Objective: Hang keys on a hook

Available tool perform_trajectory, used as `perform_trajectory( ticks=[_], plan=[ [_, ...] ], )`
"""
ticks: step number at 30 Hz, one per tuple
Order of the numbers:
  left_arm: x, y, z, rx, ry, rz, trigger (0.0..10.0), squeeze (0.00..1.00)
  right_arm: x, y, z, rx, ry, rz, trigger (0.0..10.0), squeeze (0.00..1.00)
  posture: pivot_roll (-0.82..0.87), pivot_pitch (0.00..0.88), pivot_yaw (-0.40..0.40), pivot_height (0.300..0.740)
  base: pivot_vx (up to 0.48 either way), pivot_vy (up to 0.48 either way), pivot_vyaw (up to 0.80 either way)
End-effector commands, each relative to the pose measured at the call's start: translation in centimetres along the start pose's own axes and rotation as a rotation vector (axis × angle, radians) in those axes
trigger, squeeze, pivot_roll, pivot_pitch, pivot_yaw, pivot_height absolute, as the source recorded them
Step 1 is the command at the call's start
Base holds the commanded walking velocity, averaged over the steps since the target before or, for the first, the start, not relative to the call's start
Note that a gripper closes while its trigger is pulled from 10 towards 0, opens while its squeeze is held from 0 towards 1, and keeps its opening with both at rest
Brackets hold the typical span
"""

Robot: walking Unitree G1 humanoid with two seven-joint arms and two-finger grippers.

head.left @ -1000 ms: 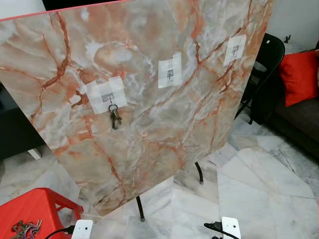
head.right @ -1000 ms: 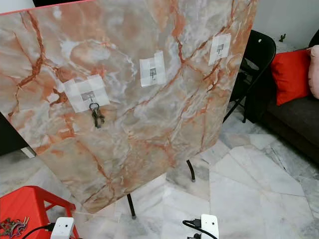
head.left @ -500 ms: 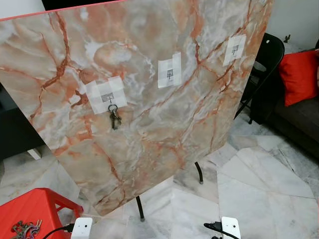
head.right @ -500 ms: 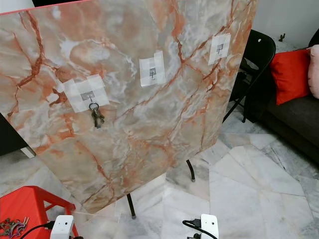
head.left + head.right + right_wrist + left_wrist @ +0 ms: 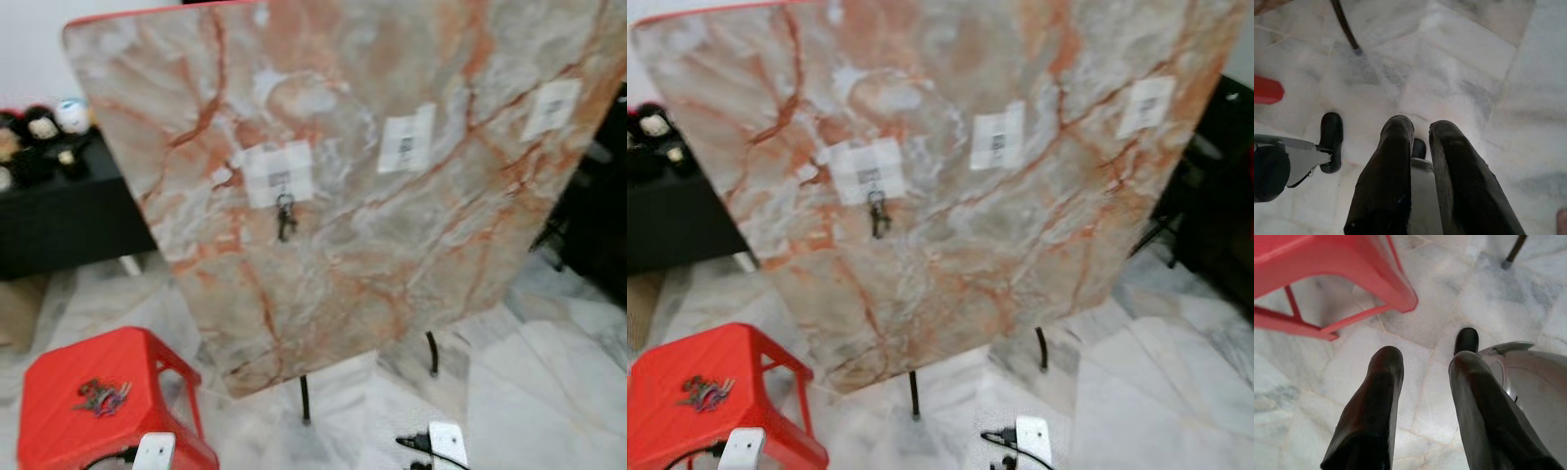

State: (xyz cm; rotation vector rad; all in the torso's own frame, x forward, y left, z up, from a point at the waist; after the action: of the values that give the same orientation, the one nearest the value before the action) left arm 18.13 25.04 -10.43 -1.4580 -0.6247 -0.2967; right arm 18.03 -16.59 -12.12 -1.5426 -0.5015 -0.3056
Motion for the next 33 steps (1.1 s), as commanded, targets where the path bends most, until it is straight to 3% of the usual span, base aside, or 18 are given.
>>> perform_trajectory(
  ticks=[1,15,27,33],
  plan=[
    [-0.28,0.03,-0.23,0.0,0.013,0.013,10.0,0.0,-0.08,-0.03,-0.25,-0.006,-0.005,0.002,10.0,0.0,0.03,0.0,-0.009,0.74,0.0,0.0,0.8],
    [-0.32,0.09,-0.62,-0.003,0.014,0.013,10.0,0.0,-0.11,-0.03,-0.22,-0.002,-0.009,0.003,10.0,0.0,0.03,0.0,-0.01,0.74,0.0,0.0,0.8],
    [-0.6,0.11,-1.0,-0.01,0.014,0.017,10.0,0.0,-0.3,-0.06,-0.26,-0.009,0.015,0.003,10.0,0.0,0.03,0.0,-0.009,0.74,0.0,0.0,0.0],
    [-0.74,0.09,-0.95,-0.008,0.021,0.025,10.0,0.0,-0.4,-0.07,-0.23,-0.008,0.016,0.005,10.0,0.0,0.03,0.0,-0.006,0.74,0.0,0.321,0.0]
  ],
)
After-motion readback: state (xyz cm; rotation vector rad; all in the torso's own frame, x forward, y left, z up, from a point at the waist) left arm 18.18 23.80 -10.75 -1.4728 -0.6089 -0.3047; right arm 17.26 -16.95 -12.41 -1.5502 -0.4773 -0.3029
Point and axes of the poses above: a point about 5 cm out from each wrist's last joint towards the gripper, its own y axis pointing out of the wrist towards the gripper, its own x axis along the axis of the wrist's last joint, z = x × y, the point moved 3 cm from there along y, pointing out of the wrist towards the gripper, and after that the axes turned 12 degrees about -y, right-handed, at the moved point
